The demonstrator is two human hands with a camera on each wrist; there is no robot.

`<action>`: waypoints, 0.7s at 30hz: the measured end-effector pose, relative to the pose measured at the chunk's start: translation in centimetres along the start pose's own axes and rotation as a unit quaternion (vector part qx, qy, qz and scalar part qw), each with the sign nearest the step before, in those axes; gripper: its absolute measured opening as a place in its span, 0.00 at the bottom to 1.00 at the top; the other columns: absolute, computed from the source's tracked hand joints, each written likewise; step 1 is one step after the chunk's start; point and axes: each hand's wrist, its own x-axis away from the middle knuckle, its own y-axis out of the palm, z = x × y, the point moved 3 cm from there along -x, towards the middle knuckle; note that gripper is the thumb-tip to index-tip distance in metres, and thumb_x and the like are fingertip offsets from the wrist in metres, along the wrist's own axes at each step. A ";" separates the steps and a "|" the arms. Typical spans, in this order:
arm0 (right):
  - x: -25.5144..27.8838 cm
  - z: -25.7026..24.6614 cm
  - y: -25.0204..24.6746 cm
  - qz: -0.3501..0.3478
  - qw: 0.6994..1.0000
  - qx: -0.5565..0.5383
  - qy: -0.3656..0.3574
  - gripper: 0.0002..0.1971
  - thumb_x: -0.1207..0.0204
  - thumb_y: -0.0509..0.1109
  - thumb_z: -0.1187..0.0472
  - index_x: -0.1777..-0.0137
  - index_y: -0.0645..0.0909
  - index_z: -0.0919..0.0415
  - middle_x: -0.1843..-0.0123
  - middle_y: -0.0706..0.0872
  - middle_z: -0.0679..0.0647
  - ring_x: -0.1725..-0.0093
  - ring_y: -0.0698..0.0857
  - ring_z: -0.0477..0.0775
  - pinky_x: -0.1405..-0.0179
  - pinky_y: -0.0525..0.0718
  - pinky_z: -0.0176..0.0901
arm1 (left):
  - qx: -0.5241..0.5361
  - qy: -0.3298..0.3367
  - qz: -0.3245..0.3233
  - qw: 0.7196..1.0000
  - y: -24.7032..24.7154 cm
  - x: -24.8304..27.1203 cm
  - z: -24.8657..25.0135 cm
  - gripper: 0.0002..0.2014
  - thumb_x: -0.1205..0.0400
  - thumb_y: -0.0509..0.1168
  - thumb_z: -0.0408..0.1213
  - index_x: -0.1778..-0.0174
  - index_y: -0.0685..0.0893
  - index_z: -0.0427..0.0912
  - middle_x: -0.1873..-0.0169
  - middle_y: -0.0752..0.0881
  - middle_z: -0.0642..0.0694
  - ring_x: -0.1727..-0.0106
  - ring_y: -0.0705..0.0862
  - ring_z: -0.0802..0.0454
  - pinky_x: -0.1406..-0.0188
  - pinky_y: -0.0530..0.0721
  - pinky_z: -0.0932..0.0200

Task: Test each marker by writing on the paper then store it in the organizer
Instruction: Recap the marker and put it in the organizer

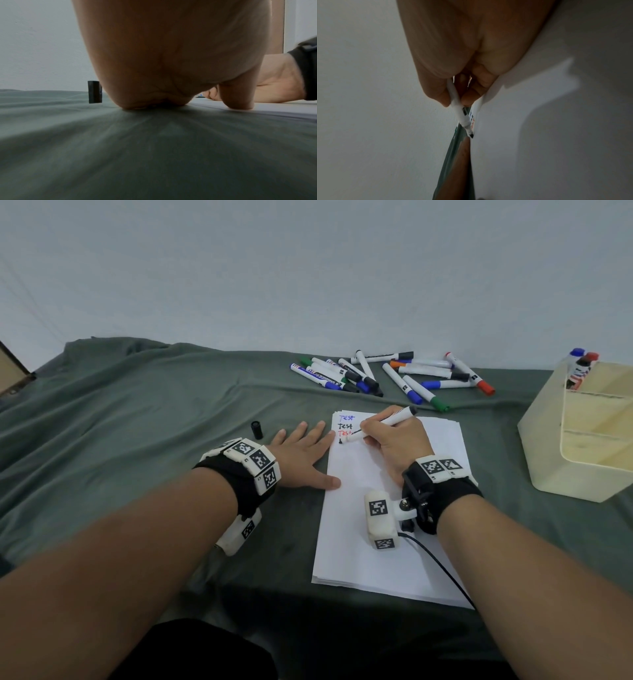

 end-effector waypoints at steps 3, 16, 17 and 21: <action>0.1 -0.1 -0.1 0.008 1.000 -0.006 -0.001 0.04 0.28 0.79 0.59 0.61 0.88 0.56 0.66 0.92 0.52 0.65 0.90 0.45 0.64 0.85 0.36 | -0.001 0.001 0.001 1.000 0.0 0.0 0.0 0.50 0.22 0.55 0.72 0.15 0.33 0.55 0.16 0.30 0.52 0.15 0.32 0.46 0.17 0.38 0.36; 0.2 -0.3 -0.4 0.021 1.000 0.007 -0.012 0.04 0.27 0.77 0.62 0.62 0.87 0.56 0.69 0.91 0.50 0.68 0.87 0.43 0.67 0.83 0.33 | 0.006 0.006 0.007 1.000 0.2 -0.3 -0.2 0.51 0.23 0.56 0.73 0.15 0.33 0.56 0.15 0.31 0.52 0.15 0.33 0.45 0.17 0.38 0.35; 0.2 -0.4 -0.3 0.018 1.000 0.013 -0.012 0.05 0.27 0.77 0.62 0.63 0.86 0.55 0.69 0.91 0.50 0.67 0.88 0.44 0.65 0.84 0.35 | 0.006 0.006 0.007 1.000 0.2 -0.4 -0.2 0.51 0.23 0.56 0.73 0.15 0.33 0.56 0.15 0.30 0.52 0.15 0.33 0.45 0.17 0.38 0.35; 0.2 -0.5 -0.5 0.025 0.999 0.036 -0.019 0.04 0.27 0.77 0.60 0.62 0.86 0.54 0.68 0.91 0.48 0.67 0.88 0.41 0.66 0.82 0.32 | 0.006 0.005 0.005 1.000 0.2 -0.4 -0.2 0.51 0.23 0.56 0.73 0.15 0.33 0.56 0.16 0.30 0.53 0.15 0.32 0.45 0.17 0.38 0.35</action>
